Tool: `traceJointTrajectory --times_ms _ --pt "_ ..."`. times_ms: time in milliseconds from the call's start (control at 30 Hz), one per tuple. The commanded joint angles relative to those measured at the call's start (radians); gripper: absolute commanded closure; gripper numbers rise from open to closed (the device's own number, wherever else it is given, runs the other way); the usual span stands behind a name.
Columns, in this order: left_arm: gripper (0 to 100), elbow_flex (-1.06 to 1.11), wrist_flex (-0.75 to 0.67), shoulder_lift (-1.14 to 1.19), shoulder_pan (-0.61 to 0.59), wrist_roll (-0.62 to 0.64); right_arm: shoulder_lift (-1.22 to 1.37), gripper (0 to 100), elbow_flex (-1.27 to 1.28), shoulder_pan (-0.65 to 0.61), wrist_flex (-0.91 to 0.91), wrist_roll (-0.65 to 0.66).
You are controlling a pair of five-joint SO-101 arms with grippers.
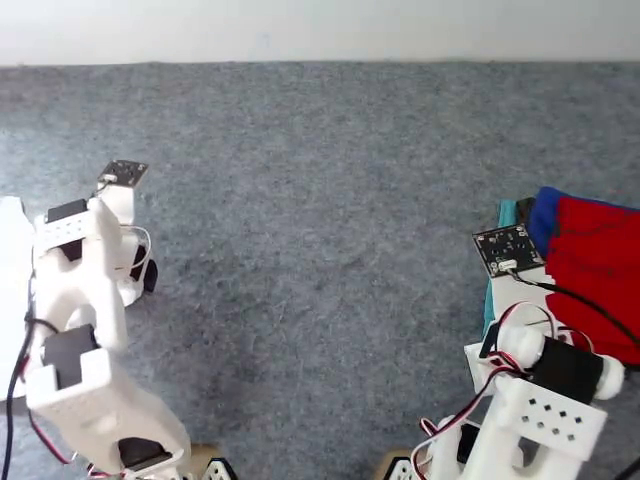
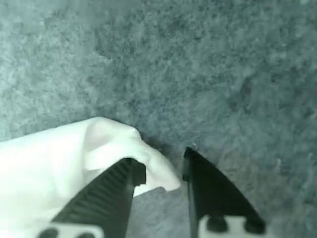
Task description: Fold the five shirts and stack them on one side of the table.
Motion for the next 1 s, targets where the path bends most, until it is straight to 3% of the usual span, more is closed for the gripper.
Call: traceJointTrajectory --times_ms 0,133,333,633,800,967 --pt "88 -0.041 -0.009 0.048 0.005 0.014 -0.008 98.7 -0.038 -0.012 -0.005 -0.003" --pt "91 -0.097 -0.005 0.089 -0.006 0.083 -0.008 98.7 -0.038 -0.008 -0.001 -0.003" --pt "99 -0.188 0.054 0.044 0.000 0.086 -0.008 98.7 -0.038 -0.008 -0.004 -0.003" --pt "99 -0.367 0.160 -0.238 0.009 0.127 -0.008 98.8 -0.040 -0.008 -0.002 -0.006" --pt "99 -0.535 0.195 -0.453 0.158 0.155 -0.008 98.8 -0.040 -0.008 0.002 -0.008" --pt "99 -0.691 0.126 -0.589 0.365 0.161 -0.008 98.8 -0.040 -0.007 0.005 -0.008"
